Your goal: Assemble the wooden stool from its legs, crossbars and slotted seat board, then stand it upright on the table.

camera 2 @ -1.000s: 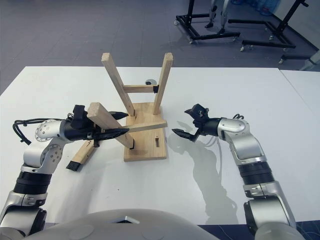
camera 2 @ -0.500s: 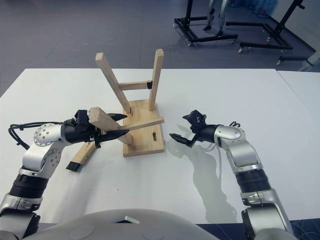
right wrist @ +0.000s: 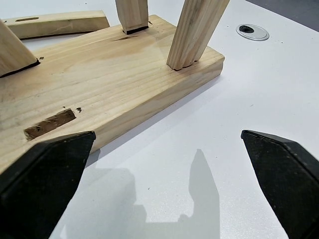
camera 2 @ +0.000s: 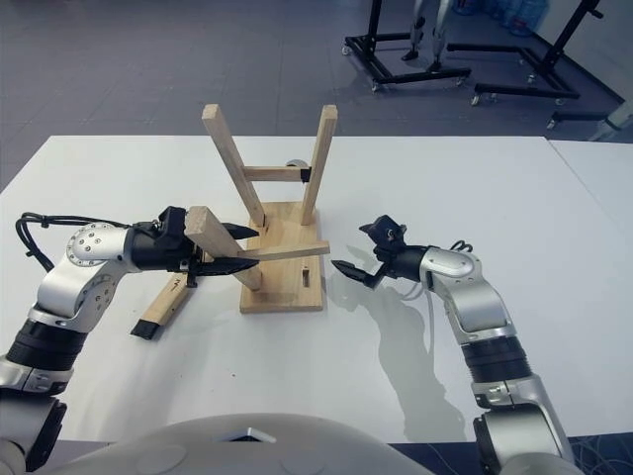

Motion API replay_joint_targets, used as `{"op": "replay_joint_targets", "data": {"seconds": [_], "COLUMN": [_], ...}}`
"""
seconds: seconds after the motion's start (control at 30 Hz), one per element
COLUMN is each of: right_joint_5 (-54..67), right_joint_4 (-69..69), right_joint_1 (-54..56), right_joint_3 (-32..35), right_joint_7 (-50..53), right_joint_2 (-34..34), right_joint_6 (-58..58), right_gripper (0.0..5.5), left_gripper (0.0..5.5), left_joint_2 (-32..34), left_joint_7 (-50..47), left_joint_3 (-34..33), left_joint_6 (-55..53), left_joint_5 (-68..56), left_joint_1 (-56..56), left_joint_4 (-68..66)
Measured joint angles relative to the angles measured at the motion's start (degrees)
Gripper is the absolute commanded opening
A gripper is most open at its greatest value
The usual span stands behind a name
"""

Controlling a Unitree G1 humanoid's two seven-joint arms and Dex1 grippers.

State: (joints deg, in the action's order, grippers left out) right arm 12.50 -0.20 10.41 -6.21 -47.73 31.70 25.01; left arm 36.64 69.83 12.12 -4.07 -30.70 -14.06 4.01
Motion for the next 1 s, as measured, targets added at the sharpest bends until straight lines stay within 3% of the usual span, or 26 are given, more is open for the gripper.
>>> {"op": "replay_joint_targets", "data": {"seconds": [0.23, 0.43, 1.0], "right_joint_5": [0.0, 0.0, 0.05], "right_joint_4": [-0.05, -0.05, -1.05], "right_joint_1": [-0.01, -0.02, -1.17], "right_joint_3": [0.0, 0.0, 0.08], "right_joint_7": [0.0, -0.01, 0.8], "right_joint_2": [0.0, 0.0, -0.7], "right_joint_6": [0.0, 0.0, 1.16], "right_gripper": [5.4, 5.4, 5.4], "left_gripper": [2.08, 2.08, 2.08], "left_joint_2": [-0.07, -0.14, 0.12], "left_joint_7": [-0.1, -1.14, 0.43], "left_joint_3": [0.06, 0.68, 0.13], "left_joint_6": [10.54, 13.41, 4.21], "left_joint_5": [-0.08, -0.1, -4.4], "left_joint_1": [3.28, 3.38, 0.98], "left_joint_4": [-2.1, -3.31, -6.58]}}
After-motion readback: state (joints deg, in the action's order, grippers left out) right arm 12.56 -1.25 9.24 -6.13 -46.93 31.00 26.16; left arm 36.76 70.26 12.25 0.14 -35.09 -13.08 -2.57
